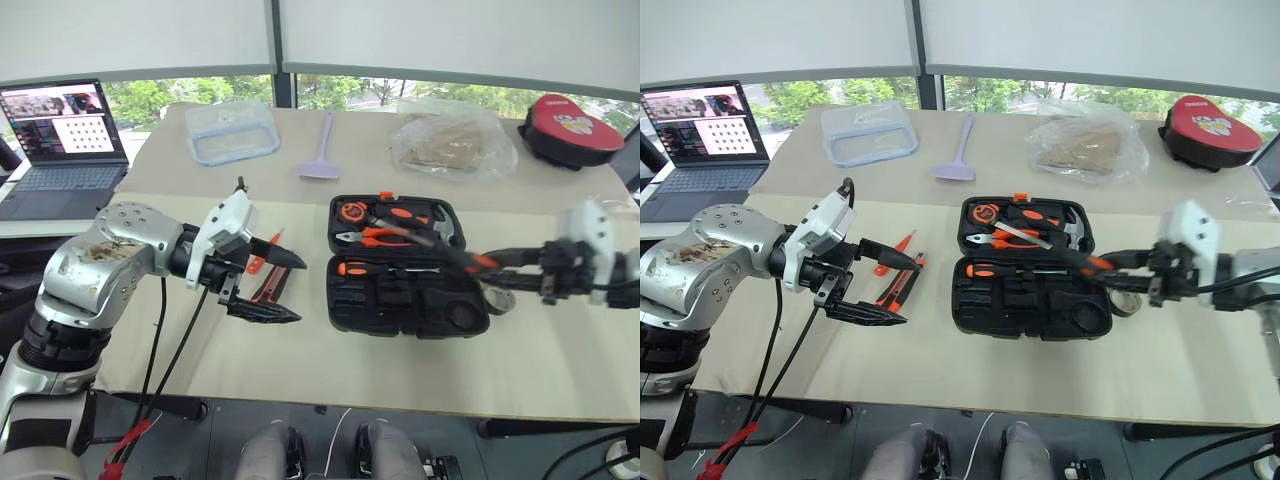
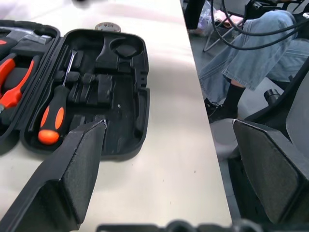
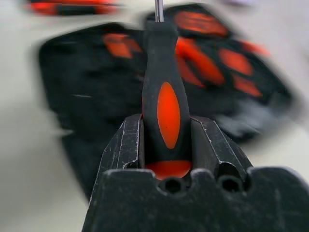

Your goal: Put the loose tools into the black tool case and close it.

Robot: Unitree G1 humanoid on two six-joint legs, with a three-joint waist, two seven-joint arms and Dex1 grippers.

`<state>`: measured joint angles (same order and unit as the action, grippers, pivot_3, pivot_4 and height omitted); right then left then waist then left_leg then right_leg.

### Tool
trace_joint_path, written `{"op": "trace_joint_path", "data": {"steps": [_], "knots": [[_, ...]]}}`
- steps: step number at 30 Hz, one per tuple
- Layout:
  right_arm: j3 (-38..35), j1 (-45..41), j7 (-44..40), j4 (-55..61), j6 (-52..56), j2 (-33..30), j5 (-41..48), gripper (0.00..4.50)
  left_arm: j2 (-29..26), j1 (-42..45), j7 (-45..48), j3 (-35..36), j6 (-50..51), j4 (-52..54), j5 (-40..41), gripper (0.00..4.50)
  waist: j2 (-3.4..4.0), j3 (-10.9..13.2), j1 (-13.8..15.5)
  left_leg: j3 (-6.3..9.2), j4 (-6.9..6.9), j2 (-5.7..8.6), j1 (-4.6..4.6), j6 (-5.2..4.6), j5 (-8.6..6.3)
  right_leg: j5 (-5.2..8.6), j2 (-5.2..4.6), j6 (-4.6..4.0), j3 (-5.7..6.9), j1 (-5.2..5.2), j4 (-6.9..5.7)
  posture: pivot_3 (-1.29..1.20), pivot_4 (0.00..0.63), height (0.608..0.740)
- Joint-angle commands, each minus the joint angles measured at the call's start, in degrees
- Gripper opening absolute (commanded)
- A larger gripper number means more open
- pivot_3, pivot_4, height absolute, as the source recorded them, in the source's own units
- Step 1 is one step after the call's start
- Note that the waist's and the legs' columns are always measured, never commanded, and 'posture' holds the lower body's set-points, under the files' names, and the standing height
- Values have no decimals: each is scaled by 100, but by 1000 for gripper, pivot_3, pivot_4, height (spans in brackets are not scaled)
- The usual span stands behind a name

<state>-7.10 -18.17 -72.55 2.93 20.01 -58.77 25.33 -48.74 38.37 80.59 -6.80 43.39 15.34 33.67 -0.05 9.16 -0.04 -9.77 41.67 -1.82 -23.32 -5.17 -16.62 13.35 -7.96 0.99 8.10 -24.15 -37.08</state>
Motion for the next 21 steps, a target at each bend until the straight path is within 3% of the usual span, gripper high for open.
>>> {"op": "trace_joint_path", "data": {"steps": [1, 9, 21], "knots": [[443, -435, -177, -375, -776, 152, -525, 990, 12, 195, -16, -22, -147, 1, -30, 4500, 0, 1, 36, 0, 0, 3, -3, 0, 0, 6, -1, 10, -4, -2, -1, 0, 150, 731], [973, -1151, -670, -2003, -2761, 141, -1520, 990, -189, 84, -19, 85, -181, -1, 26, 4500, 2, 3, 40, -1, 1, 0, -6, 0, 1, 8, 12, 11, -13, -7, -2, 0, 150, 731], [1331, -1769, -706, -3378, -3843, 501, -2153, 990, -167, 224, -102, 48, -232, -123, -10, 4500, 3, 4, -31, -7, 1, -6, -1, 1, 1, 8, 34, 9, -52, -7, -5, 0, 150, 731]]}}
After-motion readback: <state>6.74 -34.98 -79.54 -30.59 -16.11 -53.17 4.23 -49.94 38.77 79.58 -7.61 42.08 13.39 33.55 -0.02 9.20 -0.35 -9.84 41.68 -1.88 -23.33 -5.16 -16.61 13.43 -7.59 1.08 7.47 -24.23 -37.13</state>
